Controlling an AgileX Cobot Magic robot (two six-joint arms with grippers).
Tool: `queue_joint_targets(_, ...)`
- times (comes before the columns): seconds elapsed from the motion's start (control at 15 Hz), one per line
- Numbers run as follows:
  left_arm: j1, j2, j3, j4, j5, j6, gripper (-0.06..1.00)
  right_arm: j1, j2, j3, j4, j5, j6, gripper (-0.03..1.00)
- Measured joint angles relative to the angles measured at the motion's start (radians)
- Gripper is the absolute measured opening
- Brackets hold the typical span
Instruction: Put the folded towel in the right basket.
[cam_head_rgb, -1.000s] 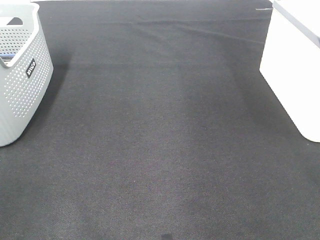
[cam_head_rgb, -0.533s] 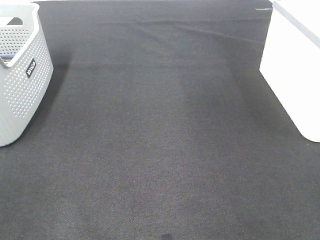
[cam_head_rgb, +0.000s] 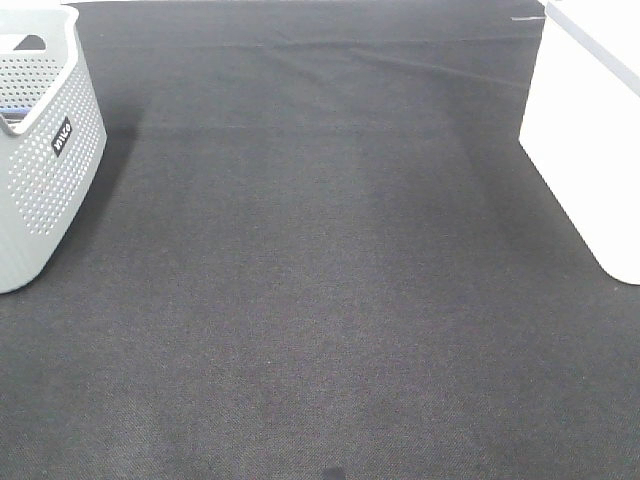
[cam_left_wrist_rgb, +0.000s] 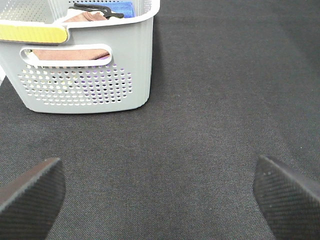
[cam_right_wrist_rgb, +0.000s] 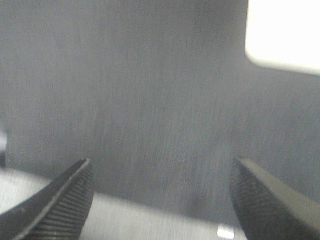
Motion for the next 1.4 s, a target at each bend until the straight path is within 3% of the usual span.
queue_joint_targets(0.6,0.0,0.0,0.0,0.0,0.0,0.0,0.97,0.0,-0.022,0.0,0.0,-0.004,0.007,0.72)
queue_joint_targets(0.93,0.0,0.0,0.0,0.0,0.0,0.0,0.97,-0.13,-0.089,0.0,0.005,-0.008,0.007,0.72)
queue_joint_targets(1.4,0.0,0.0,0.0,0.0,0.0,0.0,0.97,-0.133,-0.209,0.0,0.008,-0.008,0.007,0.72)
